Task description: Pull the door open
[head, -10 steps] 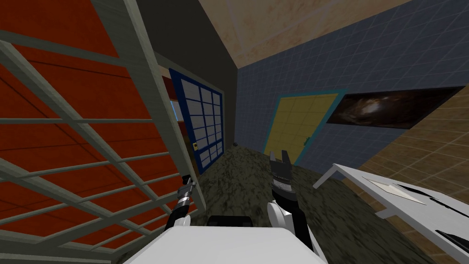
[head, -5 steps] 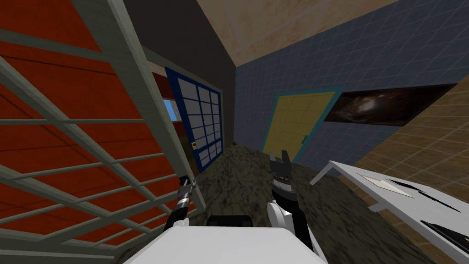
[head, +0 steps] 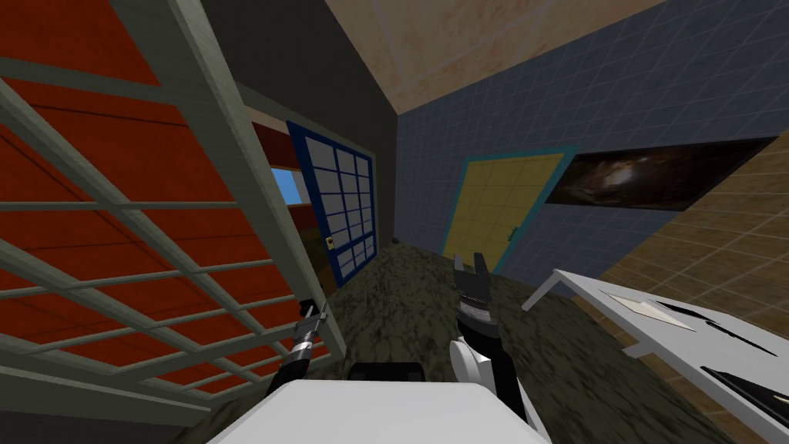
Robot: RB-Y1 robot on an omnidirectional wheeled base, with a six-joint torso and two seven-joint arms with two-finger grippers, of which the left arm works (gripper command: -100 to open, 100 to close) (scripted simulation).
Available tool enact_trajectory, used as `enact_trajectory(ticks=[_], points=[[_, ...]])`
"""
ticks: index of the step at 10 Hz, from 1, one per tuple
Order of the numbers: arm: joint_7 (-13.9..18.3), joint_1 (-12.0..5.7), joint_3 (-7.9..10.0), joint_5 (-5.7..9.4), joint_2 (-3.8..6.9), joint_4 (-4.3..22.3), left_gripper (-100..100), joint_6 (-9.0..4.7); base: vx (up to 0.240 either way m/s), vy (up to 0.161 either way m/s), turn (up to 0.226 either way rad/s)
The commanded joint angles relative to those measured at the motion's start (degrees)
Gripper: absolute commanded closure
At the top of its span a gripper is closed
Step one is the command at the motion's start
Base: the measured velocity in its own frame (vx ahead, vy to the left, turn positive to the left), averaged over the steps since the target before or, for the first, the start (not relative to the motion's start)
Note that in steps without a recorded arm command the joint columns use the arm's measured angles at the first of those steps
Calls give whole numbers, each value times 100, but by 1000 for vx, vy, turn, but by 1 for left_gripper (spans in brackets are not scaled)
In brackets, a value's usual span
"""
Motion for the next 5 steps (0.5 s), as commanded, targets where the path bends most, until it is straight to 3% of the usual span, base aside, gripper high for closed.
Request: enact_trajectory(ticks=[1, 3, 5], points=[[56, 175, 36, 25, 115, -132, -100, 62, -101, -34, 21], [56, 175, 36, 25, 115, -132, -100, 62, -34, -15, 19], [196, 358, -64, -20, 236, -290, -100, 97, -45, -20, 25]])
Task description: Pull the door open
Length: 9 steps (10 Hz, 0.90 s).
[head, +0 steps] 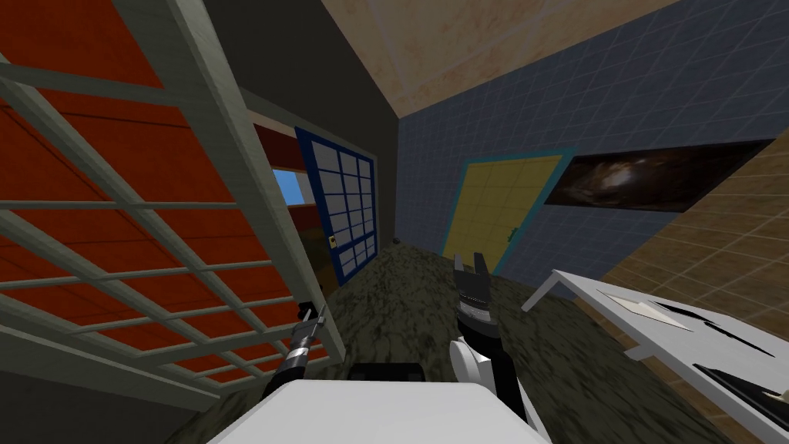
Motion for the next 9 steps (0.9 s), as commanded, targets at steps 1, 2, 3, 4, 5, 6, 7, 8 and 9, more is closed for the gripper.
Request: enact_trajectory(ticks=[1, 2, 3, 4, 5, 6, 7, 8, 9], points=[[0, 0, 0, 0, 0, 0, -100, 0, -22, -29, -35], [67, 21, -14, -15, 43, 43, -100, -55, 20, 59, -121], [82, 26, -10, -16, 60, 62, -100, -73, 8, 117, -97], [82, 26, -10, -16, 60, 62, -100, -73, 9, 105, -10], [100, 33, -5, -17, 79, 83, -100, -92, 31, 91, -15], [86, 26, -85, -45, 14, 4, -100, -31, 19, 25, -50], [86, 26, -85, -45, 14, 4, 100, -31, -2, -14, 18], [86, 26, -85, -45, 14, 4, 100, -31, -9, -8, 37], [86, 26, -85, -45, 14, 4, 100, -31, -5, -4, -10]])
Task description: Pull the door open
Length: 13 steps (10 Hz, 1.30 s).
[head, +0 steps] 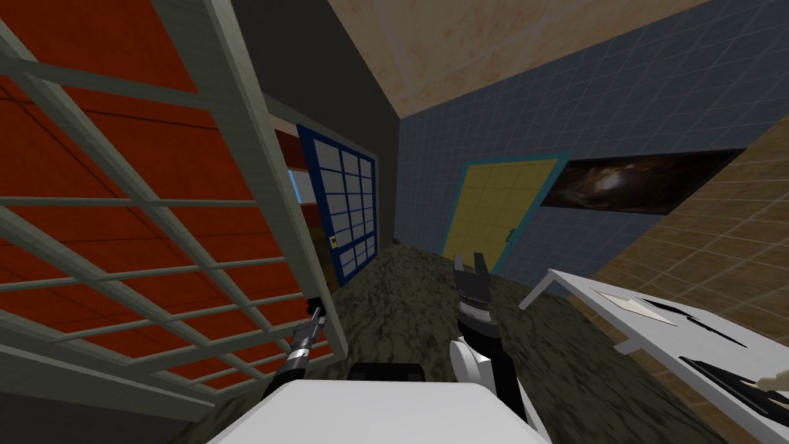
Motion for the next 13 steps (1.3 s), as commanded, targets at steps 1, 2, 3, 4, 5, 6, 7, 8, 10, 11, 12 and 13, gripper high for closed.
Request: enact_trajectory(ticks=[1, 2, 3, 4, 5, 6, 7, 8, 10, 11, 12, 13], points=[[0, 5, 6, 4, 4, 4, 100, 1, 0, 0, 0], [0, 5, 6, 4, 4, 4, 100, 1, 0, 0, 0], [0, 5, 6, 4, 4, 4, 100, 1, 0, 0, 0], [132, 252, -105, -61, 125, -52, -100, -202, -4, -11, 69], [190, 362, -152, -89, 180, -76, -100, -293, -12, -17, 66], [255, 483, -205, -120, 241, -104, -100, -393, -14, -13, 48], [324, 612, -261, -153, 305, -132, -100, -499, -13, -14, 43], [394, 745, -319, -187, 371, -162, -100, -609, -14, -19, 50], [534, 1007, -433, -253, 502, -220, -100, -825, -13, -15, 53], [598, 1128, -486, -284, 562, -248, -100, -925, -8, -11, 42], [657, 1238, -533, -312, 617, -272, -100, -1015, -10, -10, 52], [707, 1333, -574, -336, 664, -293, -100, -1093, -9, -11, 37]])
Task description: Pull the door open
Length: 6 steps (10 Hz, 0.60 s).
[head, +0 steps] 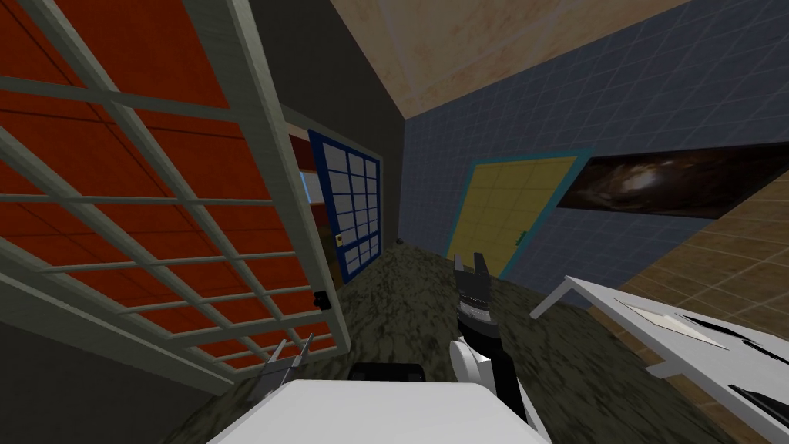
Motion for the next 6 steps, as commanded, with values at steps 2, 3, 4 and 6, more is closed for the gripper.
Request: enact_trajectory(ticks=[2, 3, 4, 6], points=[[44, 111, -35, -20, 52, -50, -100, -67, -3, -6, 16], [34, 52, 1, 4, 44, -50, -100, -2, 123, 48, -36], [28, 32, 13, 12, 40, -48, -100, 20, 215, 36, -51], [-3, -73, 72, 50, 21, -41, -100, 136, 229, 19, -49]])
